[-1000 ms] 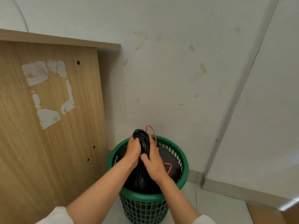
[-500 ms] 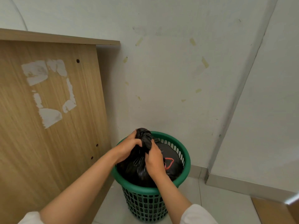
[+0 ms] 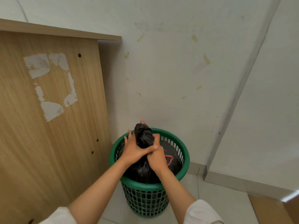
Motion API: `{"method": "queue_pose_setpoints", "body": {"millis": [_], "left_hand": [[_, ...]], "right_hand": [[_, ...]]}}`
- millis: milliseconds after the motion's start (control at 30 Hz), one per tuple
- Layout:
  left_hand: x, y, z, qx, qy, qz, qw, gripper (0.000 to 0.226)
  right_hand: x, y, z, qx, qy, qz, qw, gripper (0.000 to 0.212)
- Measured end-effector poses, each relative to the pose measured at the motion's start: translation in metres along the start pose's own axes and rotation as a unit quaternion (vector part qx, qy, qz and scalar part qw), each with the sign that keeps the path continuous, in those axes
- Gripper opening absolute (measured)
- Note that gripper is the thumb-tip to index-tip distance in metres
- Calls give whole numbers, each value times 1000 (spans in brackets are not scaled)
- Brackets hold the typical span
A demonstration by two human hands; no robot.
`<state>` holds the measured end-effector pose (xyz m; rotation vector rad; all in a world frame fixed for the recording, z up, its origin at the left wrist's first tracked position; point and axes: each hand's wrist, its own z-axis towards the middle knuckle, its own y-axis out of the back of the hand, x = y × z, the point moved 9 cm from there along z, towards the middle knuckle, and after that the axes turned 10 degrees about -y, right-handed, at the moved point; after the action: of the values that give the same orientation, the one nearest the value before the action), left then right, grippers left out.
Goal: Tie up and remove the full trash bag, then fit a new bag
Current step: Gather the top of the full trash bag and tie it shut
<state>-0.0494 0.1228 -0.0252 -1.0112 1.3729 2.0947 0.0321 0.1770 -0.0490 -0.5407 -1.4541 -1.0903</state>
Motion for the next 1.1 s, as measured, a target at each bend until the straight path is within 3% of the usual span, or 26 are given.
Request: {"method": "queue_pose_setpoints", "body": {"millis": [133, 200, 300, 400, 467, 500, 567, 633, 700, 767, 867, 967, 1100], "left_hand": [[17, -7, 10, -77, 70, -62, 993, 83], [35, -10, 14, -118, 101, -102, 983, 73], [44, -4, 9, -200, 134, -133, 961, 35], [48, -3, 6, -223, 154, -145, 952, 27], [48, -2, 4, -235, 165, -149, 946, 24], [50, -1, 3, -245, 170, -155, 942, 24], [53, -2, 1, -256, 177, -165, 936, 25], [55, -6, 2, -245, 182, -167, 938, 24], [56, -8, 4, -234, 175, -172, 941, 23], [53, -7, 4, -231, 165, -155, 946, 23], [44, 0, 2, -243, 144, -114, 953, 29], [37, 0, 3, -240, 129, -78, 959, 32], [38, 0, 6, -233, 119, -46, 964, 32]], "right_hand": [[0, -3, -2, 23, 6, -17, 1000, 46], [0, -4, -1, 5, 22, -8, 1000, 44], [-3, 1, -1, -12, 16, 21, 1000, 47], [-9, 1, 3, 15, -17, 32, 999, 45], [-12, 7, 5, 17, -64, 147, 987, 25], [-17, 15, 7, -12, -98, 253, 962, 13], [-26, 38, 10, -93, -149, 377, 909, 12], [-24, 55, 19, -132, -153, 282, 938, 20], [-19, 50, 31, -91, -149, 120, 977, 48], [-8, 36, 35, -28, -126, 10, 992, 51], [20, 28, 34, -3, -61, 0, 998, 21], [28, 21, 27, 52, -68, 79, 993, 29], [33, 21, 21, 63, -18, 14, 998, 22]]}}
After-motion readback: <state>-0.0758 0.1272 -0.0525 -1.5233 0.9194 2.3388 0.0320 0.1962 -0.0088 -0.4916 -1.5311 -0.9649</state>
